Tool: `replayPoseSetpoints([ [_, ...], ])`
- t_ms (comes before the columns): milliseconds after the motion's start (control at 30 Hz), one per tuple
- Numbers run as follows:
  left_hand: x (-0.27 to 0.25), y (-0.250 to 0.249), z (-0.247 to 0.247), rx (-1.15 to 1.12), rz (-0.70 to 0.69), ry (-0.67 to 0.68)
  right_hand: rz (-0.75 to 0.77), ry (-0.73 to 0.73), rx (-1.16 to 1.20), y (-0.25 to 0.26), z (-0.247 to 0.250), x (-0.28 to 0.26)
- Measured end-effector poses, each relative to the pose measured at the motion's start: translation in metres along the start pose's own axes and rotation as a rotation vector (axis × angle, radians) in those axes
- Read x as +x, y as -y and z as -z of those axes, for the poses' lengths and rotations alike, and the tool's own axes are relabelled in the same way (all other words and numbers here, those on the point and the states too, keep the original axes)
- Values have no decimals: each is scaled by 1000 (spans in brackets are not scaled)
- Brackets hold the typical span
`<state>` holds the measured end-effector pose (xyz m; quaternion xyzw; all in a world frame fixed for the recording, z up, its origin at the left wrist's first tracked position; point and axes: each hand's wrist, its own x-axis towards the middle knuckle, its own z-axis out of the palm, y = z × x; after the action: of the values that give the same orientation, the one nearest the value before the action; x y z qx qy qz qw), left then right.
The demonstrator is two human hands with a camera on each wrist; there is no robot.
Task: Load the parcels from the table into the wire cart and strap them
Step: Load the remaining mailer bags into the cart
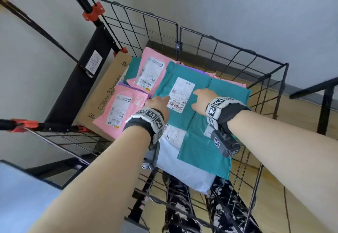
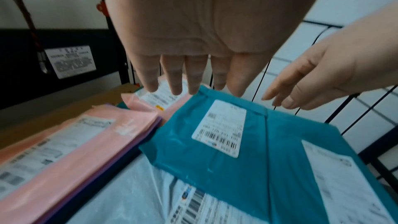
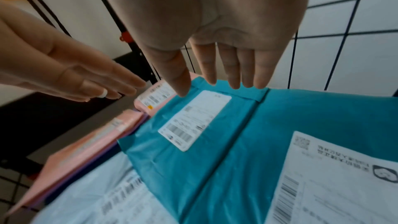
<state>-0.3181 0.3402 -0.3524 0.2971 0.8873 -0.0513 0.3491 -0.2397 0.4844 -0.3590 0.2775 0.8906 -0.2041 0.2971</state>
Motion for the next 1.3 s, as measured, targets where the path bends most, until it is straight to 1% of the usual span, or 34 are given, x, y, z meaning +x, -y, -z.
replayPoseSetpoints([
  [67,-20,0,18,33,9,-62,9,-42,12,11,10,-20],
  [233,-75,0,53,39,56,-162,82,-161,55,42,35,-70],
  [367,-122,8,70,-74,77,-205,208,-243,64,61,56,-112],
  [533,-196,8,76,-146,187,-326,376,-279,33,76,78,-172],
  [633,-245,3,64,-225,301,-392,518,-306,30,72,84,-215],
  [733,-294,-6,50,-277,386,-438,607,-311,31,72,81,-251],
  [867,-361,-6,25,-379,506,-510,745,-293,-77,95,71,-300],
  [967,-411,9,6,-449,602,-577,859,-251,-110,123,57,-337],
  [1133,-493,51,-34,-561,779,-651,1034,-202,-155,179,23,-402],
  [1200,-529,69,-57,-598,839,-679,1092,-180,-178,206,2,-429],
  [1300,-589,95,-97,-624,922,-722,1193,-141,-239,249,-42,-472],
])
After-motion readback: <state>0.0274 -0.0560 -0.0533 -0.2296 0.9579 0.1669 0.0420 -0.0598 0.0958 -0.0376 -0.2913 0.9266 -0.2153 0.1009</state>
